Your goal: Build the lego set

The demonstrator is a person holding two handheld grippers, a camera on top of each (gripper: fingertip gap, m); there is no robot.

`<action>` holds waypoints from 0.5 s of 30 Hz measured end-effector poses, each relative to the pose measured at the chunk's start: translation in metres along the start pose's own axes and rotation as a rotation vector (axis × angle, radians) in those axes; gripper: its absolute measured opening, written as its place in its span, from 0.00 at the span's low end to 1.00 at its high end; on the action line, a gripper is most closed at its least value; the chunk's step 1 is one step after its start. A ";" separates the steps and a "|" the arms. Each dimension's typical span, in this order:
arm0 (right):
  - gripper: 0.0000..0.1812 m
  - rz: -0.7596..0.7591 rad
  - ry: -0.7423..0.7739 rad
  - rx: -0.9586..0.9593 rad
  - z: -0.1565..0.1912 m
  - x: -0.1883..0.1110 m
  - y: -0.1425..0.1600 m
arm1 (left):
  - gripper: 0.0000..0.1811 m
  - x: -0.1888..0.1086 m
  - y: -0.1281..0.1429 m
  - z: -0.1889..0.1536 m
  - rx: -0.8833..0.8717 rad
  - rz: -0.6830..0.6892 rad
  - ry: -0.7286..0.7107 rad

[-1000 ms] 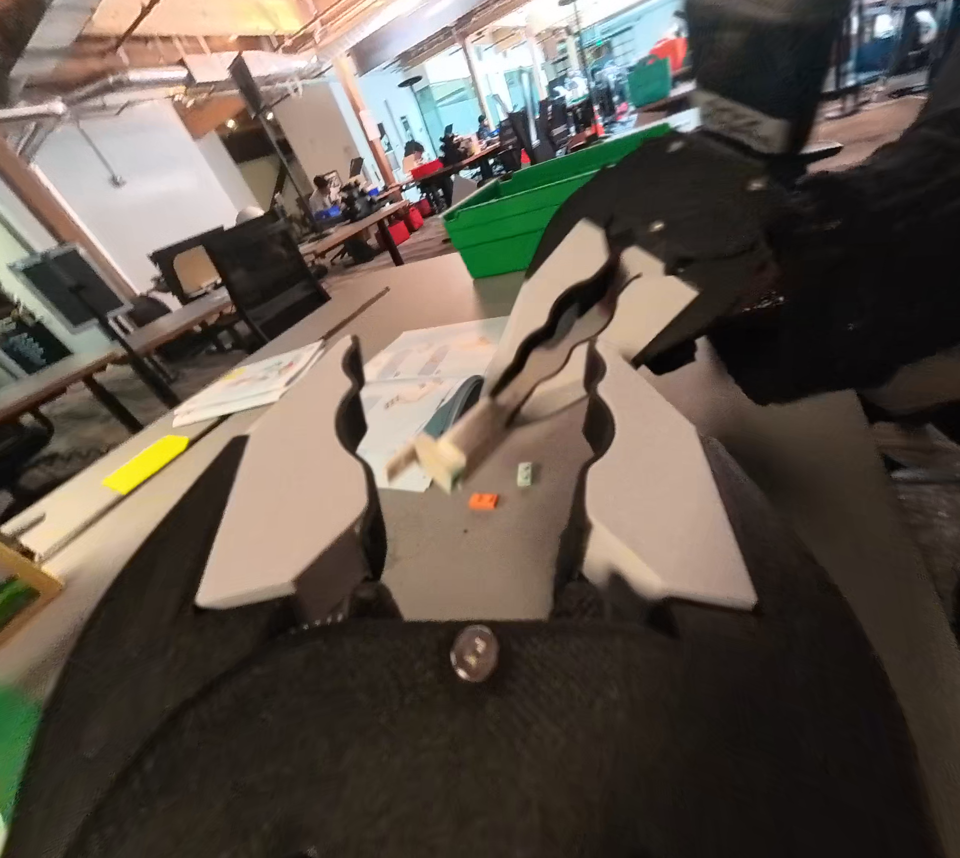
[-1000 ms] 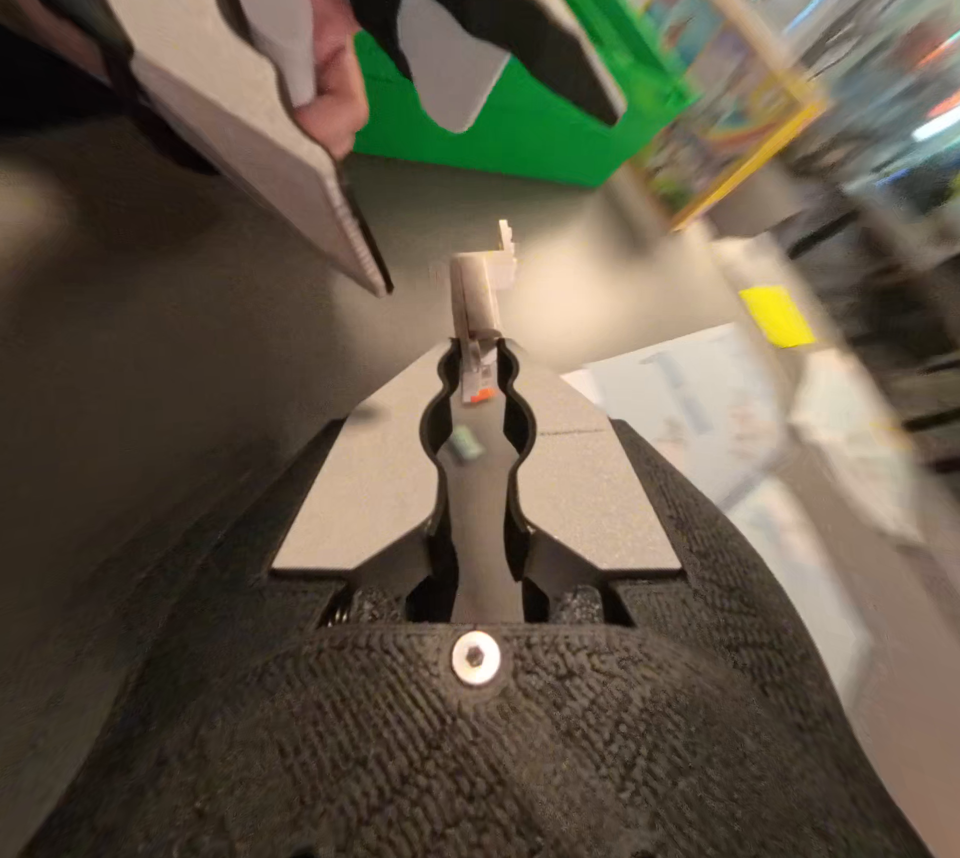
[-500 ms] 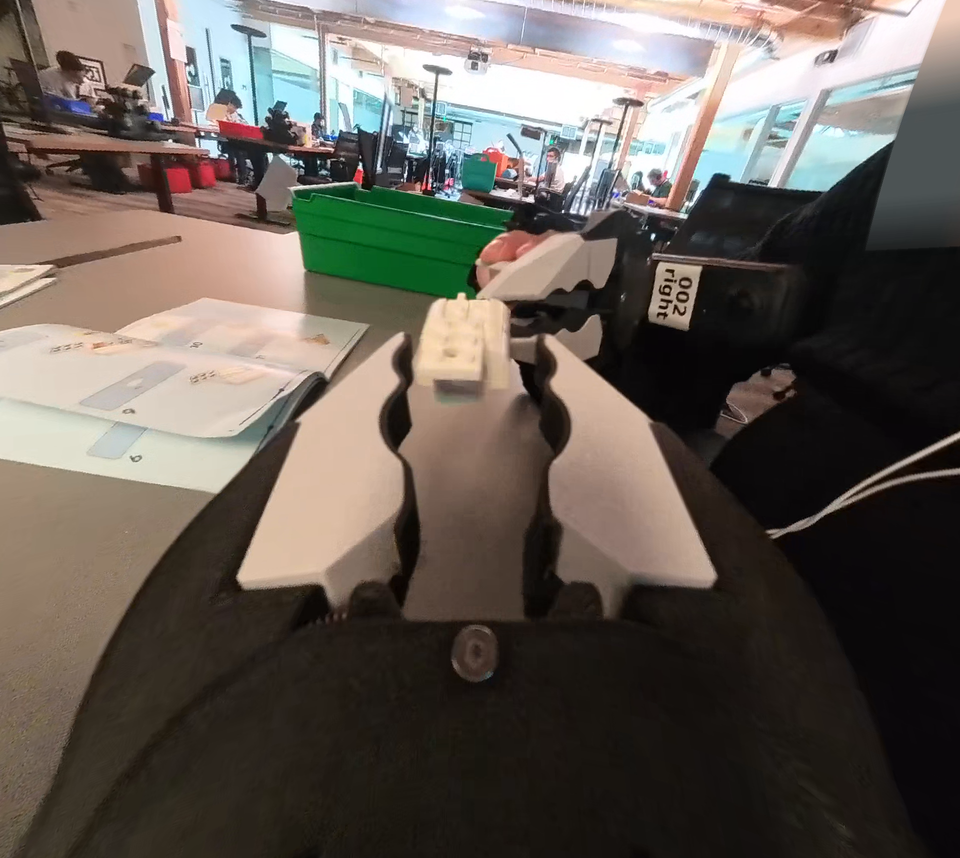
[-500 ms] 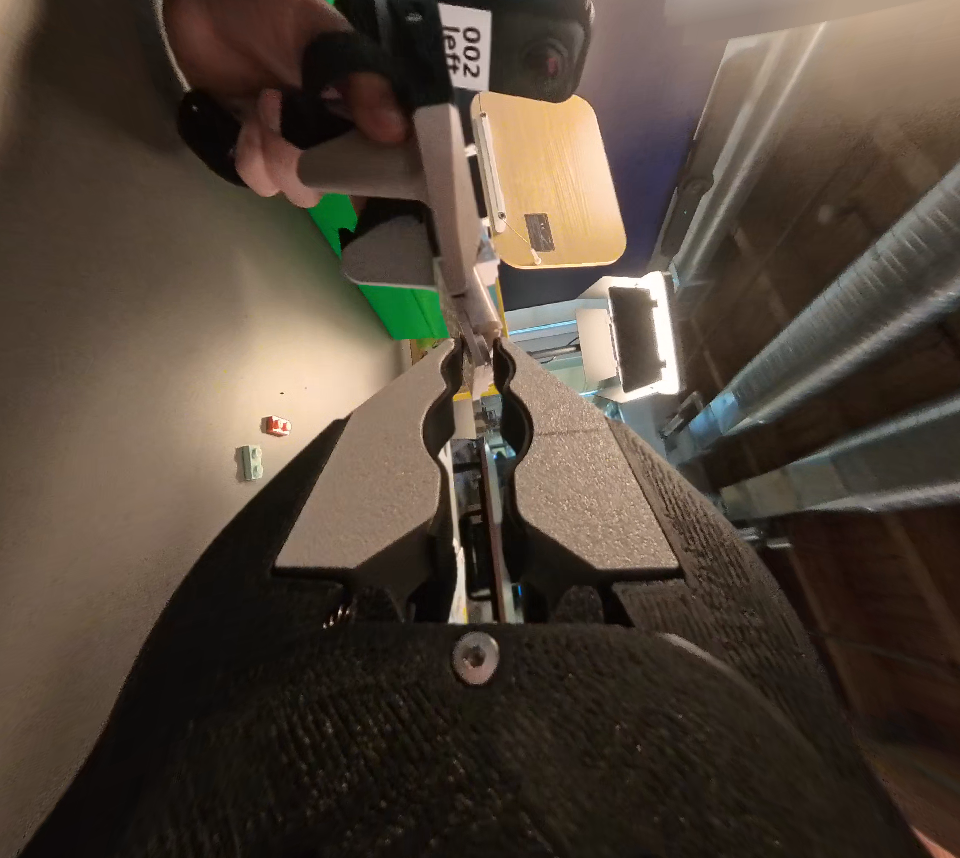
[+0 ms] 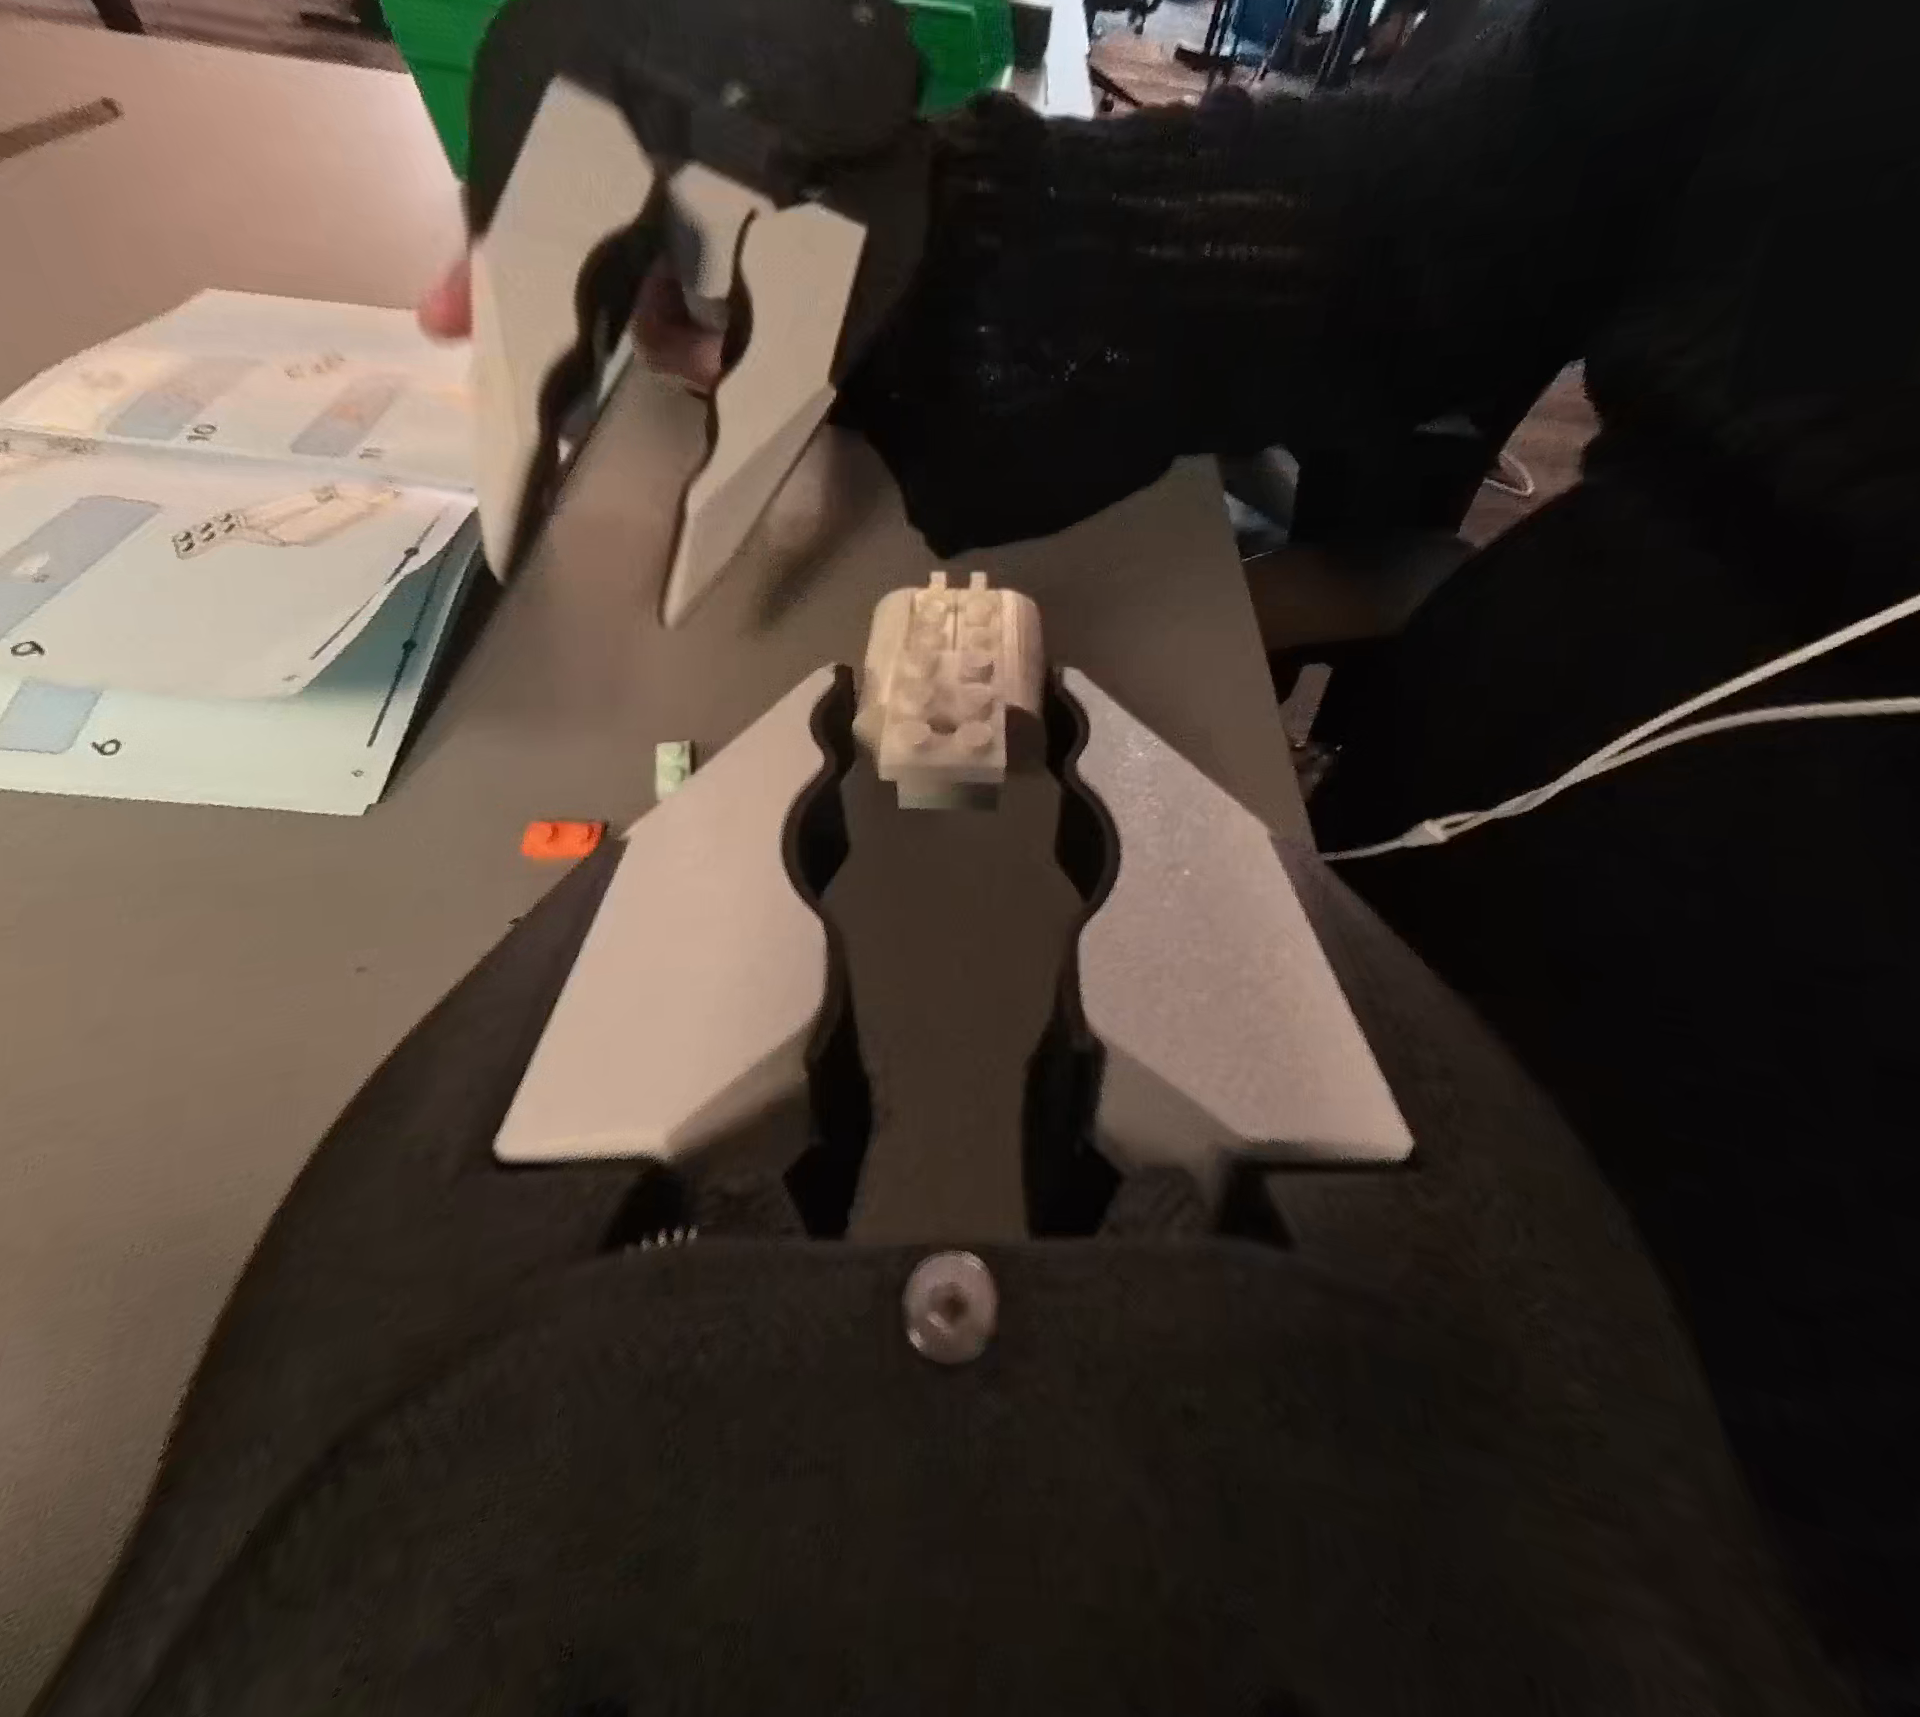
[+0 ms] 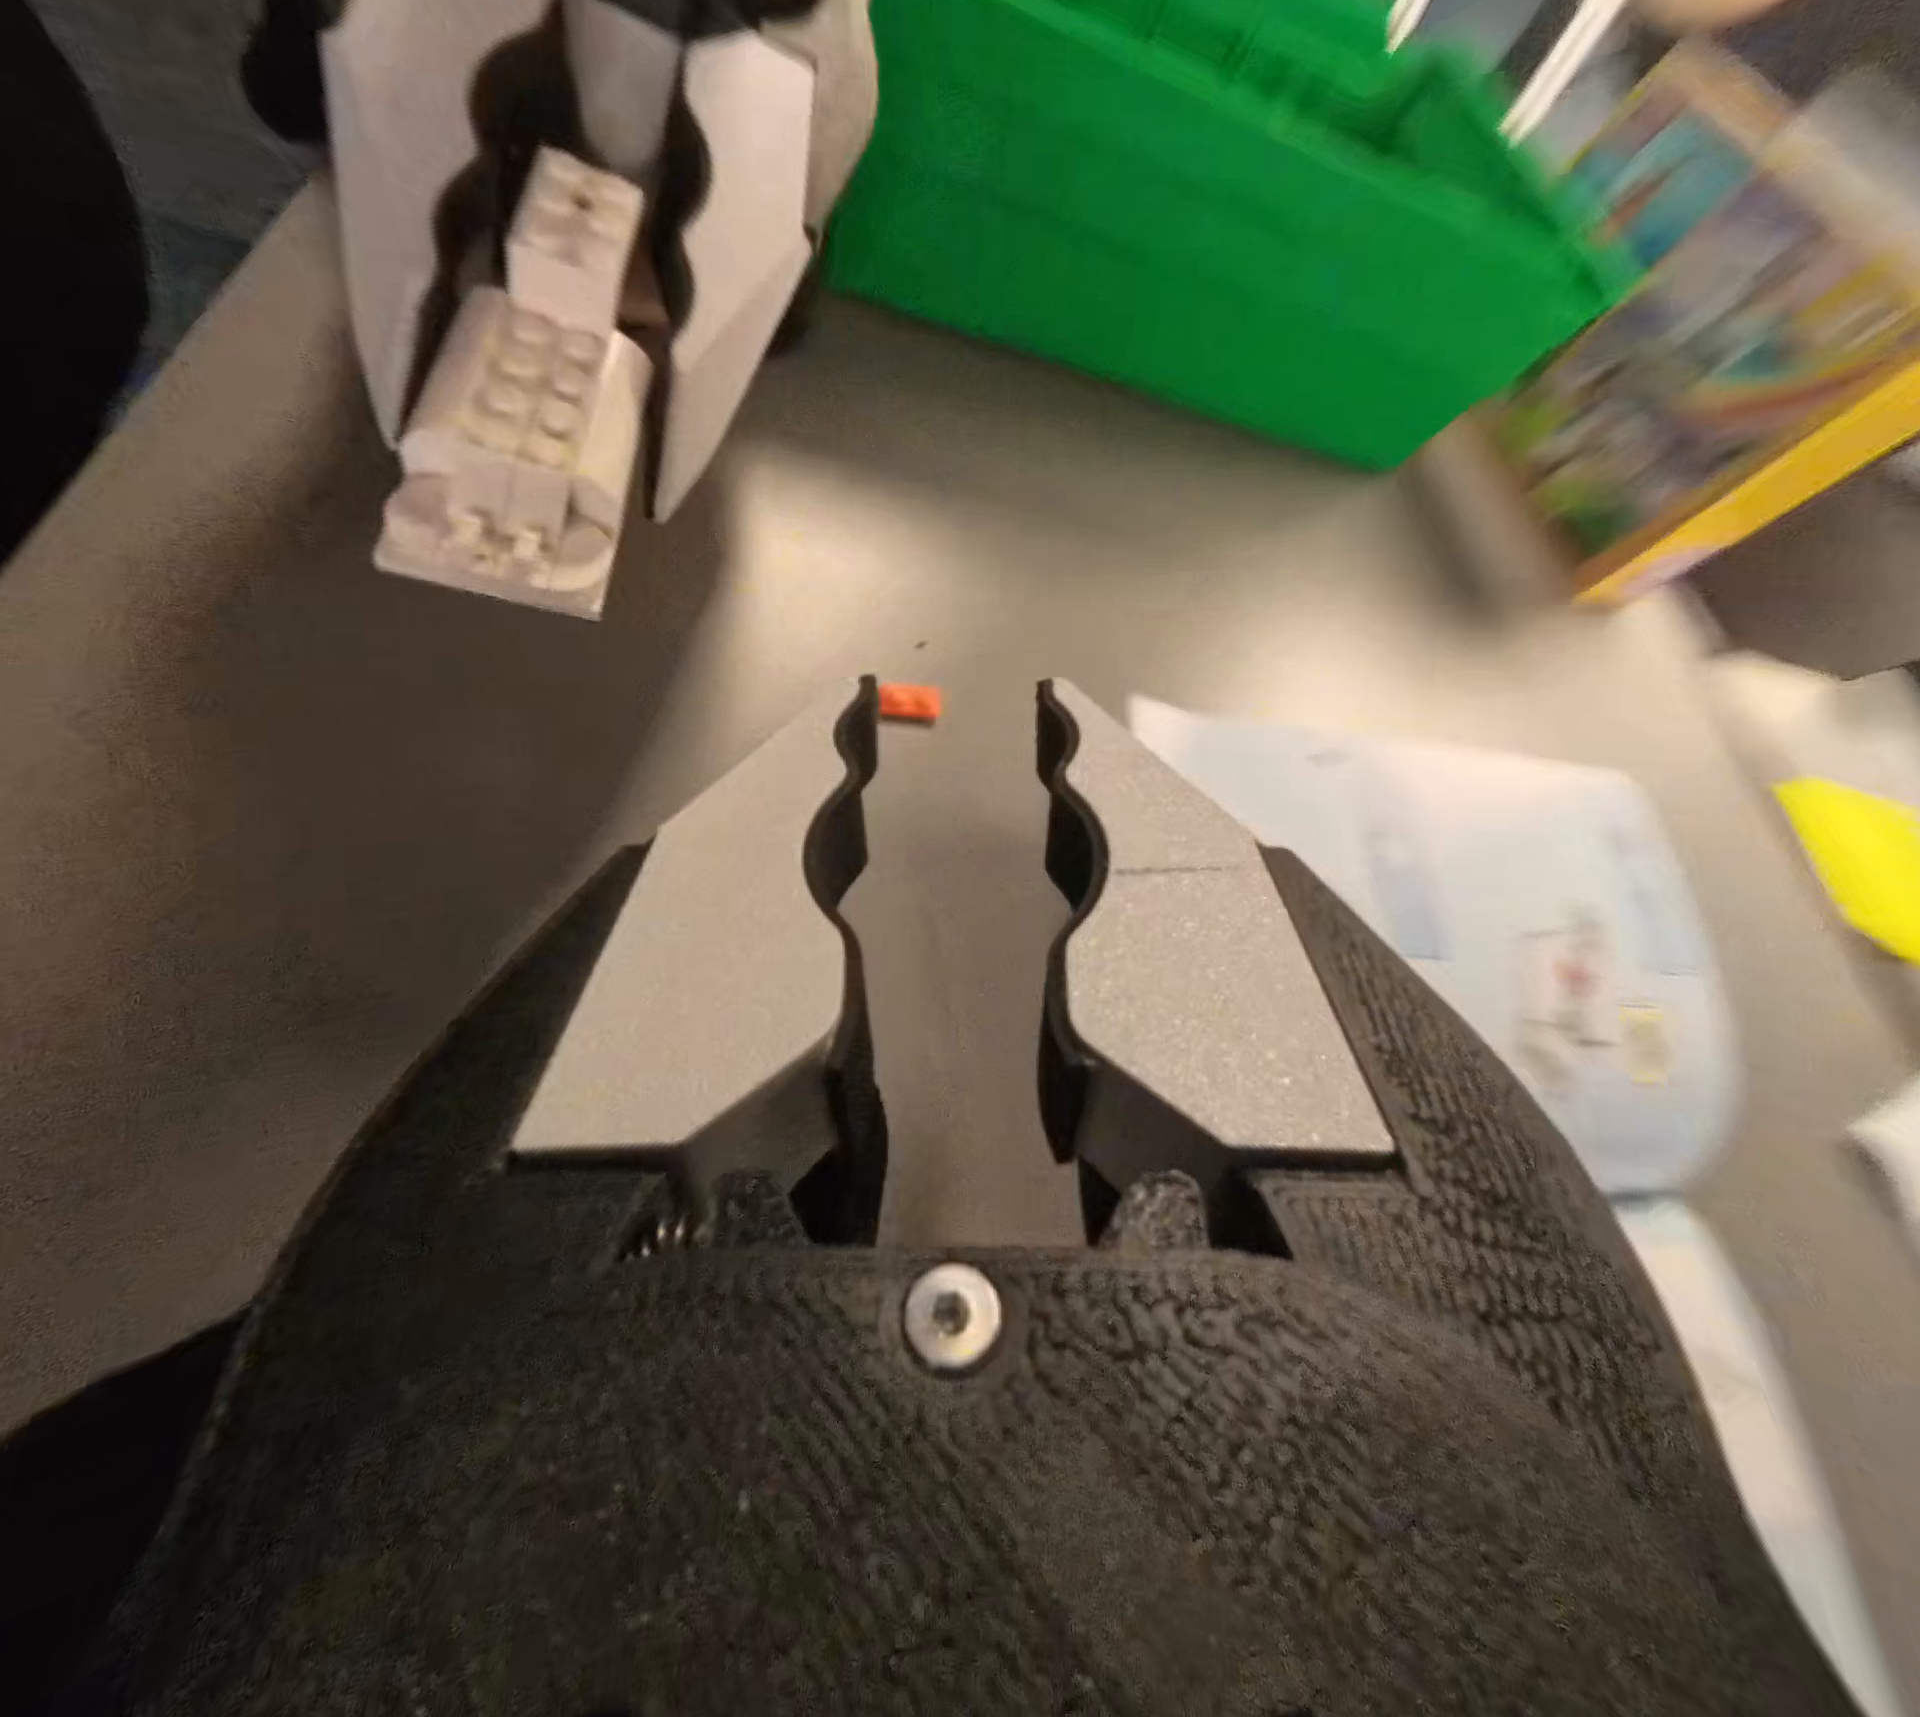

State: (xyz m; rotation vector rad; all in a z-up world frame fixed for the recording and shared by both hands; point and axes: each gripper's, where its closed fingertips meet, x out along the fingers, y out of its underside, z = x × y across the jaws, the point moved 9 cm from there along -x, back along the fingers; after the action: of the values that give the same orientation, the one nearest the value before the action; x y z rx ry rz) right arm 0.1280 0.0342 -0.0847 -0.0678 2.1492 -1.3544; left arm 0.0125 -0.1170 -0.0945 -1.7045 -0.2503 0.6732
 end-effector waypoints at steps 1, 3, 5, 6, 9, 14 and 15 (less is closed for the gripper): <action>0.15 0.044 -0.077 0.057 -0.003 0.009 0.004 | 0.20 0.000 0.000 0.001 0.002 0.008 -0.010; 0.15 0.117 -0.159 0.148 -0.008 0.028 0.012 | 0.20 -0.002 0.001 0.005 -0.003 0.012 -0.028; 0.16 0.150 -0.192 0.173 -0.010 0.042 0.016 | 0.20 -0.003 0.001 0.009 -0.018 0.012 -0.039; 0.16 0.157 -0.195 0.176 -0.012 0.046 0.017 | 0.20 -0.004 0.001 0.011 -0.025 0.009 -0.040; 0.15 0.183 -0.237 0.192 -0.013 0.054 0.018 | 0.20 -0.005 0.001 0.012 -0.031 0.007 -0.043; 0.11 0.180 -0.270 0.184 -0.012 0.057 0.017 | 0.20 -0.004 0.002 0.011 -0.003 0.015 -0.049; 0.08 0.182 -0.271 0.177 -0.012 0.058 0.016 | 0.20 -0.004 0.002 0.011 0.004 0.015 -0.053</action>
State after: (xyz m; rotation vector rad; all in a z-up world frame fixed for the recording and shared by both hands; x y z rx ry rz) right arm 0.0785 0.0318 -0.1205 0.0134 1.7617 -1.3401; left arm 0.0028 -0.1105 -0.0961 -1.6881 -0.2738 0.7304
